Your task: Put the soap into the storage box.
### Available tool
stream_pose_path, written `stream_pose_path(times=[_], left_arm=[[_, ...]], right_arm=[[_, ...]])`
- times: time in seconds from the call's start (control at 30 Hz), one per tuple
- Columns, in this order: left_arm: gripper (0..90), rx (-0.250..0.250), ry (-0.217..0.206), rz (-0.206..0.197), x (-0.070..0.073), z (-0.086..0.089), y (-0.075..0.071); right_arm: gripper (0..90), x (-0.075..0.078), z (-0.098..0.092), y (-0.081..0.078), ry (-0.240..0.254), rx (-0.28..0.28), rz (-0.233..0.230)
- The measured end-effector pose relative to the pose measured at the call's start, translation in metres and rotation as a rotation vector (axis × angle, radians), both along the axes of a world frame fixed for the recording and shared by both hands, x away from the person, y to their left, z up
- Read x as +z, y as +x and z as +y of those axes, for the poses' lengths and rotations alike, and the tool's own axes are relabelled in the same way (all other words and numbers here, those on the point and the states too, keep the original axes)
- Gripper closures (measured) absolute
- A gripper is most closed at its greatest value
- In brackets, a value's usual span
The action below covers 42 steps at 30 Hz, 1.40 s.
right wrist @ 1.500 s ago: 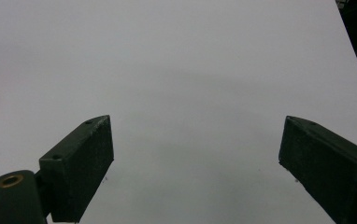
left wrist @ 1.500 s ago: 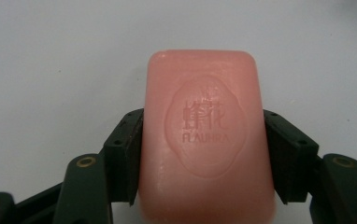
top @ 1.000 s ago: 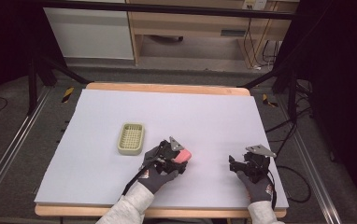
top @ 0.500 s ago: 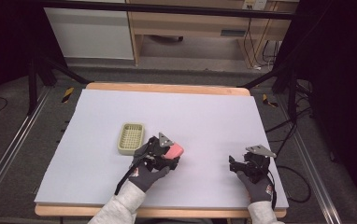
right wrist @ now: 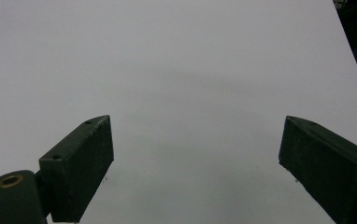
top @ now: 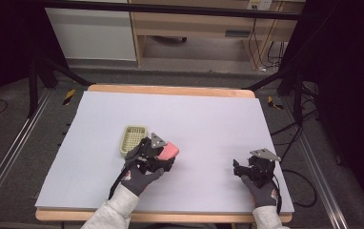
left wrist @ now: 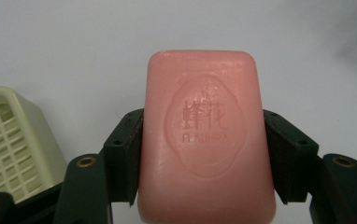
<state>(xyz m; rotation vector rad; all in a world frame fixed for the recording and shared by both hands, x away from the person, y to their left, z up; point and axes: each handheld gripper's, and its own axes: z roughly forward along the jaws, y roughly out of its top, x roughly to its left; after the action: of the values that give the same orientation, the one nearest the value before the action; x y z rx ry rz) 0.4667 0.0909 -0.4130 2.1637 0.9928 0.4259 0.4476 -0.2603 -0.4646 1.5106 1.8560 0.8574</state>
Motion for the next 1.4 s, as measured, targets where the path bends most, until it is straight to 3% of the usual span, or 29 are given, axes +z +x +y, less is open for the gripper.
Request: stream_pose_path(times=[0.73, 1.4], left_arm=[[37.1, 0.115, -0.058, -0.024, 0.011, 0.056, 0.003], [37.2, 0.183, -0.071, -0.031, 0.013, 0.078, 0.015]], right_arm=[[10.4, 0.000, 0.002, -0.001, -0.002, 0.010, -0.002], [10.4, 0.000, 0.005, -0.001, -0.006, 0.017, 0.002]])
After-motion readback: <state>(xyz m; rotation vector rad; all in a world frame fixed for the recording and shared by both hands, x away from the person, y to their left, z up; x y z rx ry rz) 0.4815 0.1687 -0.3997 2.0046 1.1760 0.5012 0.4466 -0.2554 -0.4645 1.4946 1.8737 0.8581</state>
